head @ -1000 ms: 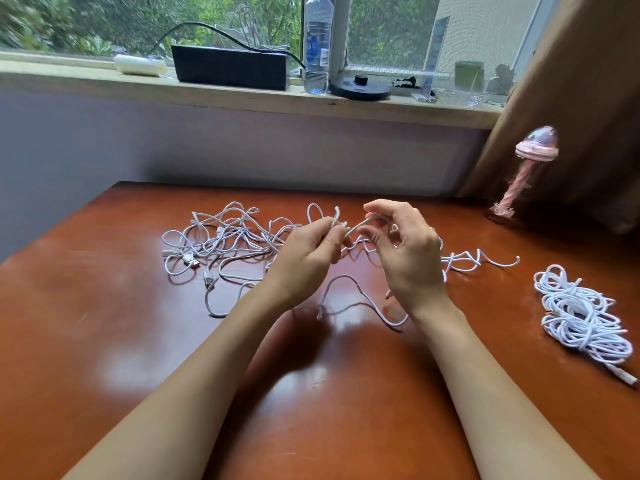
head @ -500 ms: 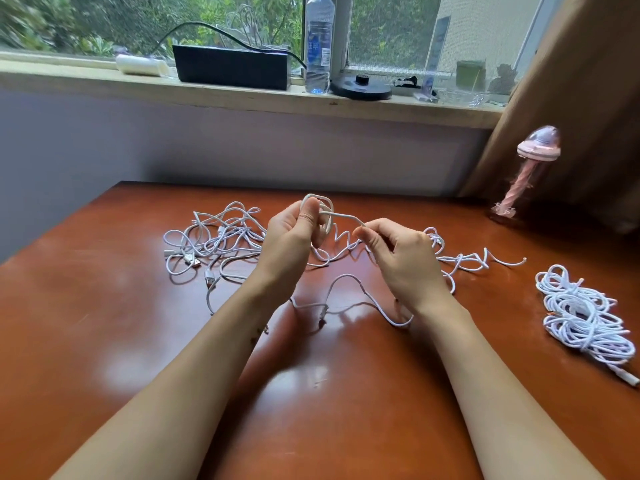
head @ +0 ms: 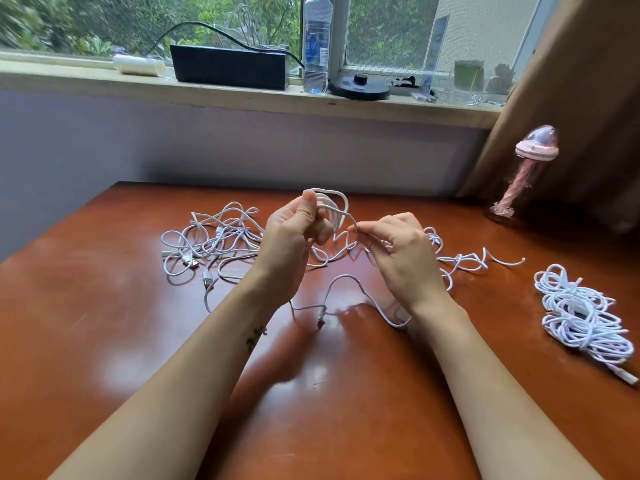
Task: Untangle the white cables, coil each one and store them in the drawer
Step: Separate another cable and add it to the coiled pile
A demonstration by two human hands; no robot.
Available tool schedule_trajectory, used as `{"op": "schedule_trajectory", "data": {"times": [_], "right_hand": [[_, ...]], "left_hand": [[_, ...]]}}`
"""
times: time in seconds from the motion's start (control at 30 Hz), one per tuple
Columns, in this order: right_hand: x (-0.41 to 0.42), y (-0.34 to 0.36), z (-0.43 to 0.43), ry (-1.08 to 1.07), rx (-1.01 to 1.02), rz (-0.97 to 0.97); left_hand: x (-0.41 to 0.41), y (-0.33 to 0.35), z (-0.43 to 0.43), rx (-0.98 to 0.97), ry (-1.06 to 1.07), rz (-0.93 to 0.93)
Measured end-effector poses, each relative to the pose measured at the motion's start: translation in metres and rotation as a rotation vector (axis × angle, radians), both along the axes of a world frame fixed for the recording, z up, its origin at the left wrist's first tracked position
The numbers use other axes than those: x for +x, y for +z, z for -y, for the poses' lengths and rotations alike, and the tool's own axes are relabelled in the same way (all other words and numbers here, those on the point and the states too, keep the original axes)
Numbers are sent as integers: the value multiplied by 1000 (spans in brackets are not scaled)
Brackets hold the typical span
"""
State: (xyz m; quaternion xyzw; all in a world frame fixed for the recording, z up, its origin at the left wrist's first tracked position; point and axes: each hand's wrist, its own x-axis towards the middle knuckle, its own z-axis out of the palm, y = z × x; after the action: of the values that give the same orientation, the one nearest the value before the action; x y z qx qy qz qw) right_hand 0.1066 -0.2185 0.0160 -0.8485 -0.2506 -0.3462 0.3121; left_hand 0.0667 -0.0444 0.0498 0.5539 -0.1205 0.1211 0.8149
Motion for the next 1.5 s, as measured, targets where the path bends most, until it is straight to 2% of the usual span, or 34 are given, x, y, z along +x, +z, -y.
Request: {"op": "schedule_trajectory", "data": {"times": [0.13, 0.3, 0.4, 0.67, 0.9, 1.07, 1.2, 1.27, 1.37, 1.5], "right_hand": [[-3, 2, 1, -70, 88, -6], [-9, 10, 0, -107, 354, -128], [-12, 13, 1, -143, 309, -90], [-15, 14, -1, -66, 197, -20], [-18, 17, -4, 81, 239, -71], [-12, 11, 2, 60, 272, -44], [-11, 12, 5, -164, 288, 59], [-11, 13, 5, -202, 292, 57], [-11, 13, 5, -216, 228, 23], [-7, 6, 4, -172, 157, -112]], "left_hand": [[-2, -2, 2, 92, 10, 7], [0, -6, -1, 210, 157, 12], [5, -12, -5, 279, 243, 4], [15, -21, -12, 378, 415, 10], [20, -23, -15, 390, 462, 7], [17, -20, -12, 298, 287, -11], [9, -13, -4, 193, 19, 15], [7, -14, -2, 176, -91, 5], [5, -17, -1, 224, -78, 8], [6, -13, 1, 157, -22, -54]]}}
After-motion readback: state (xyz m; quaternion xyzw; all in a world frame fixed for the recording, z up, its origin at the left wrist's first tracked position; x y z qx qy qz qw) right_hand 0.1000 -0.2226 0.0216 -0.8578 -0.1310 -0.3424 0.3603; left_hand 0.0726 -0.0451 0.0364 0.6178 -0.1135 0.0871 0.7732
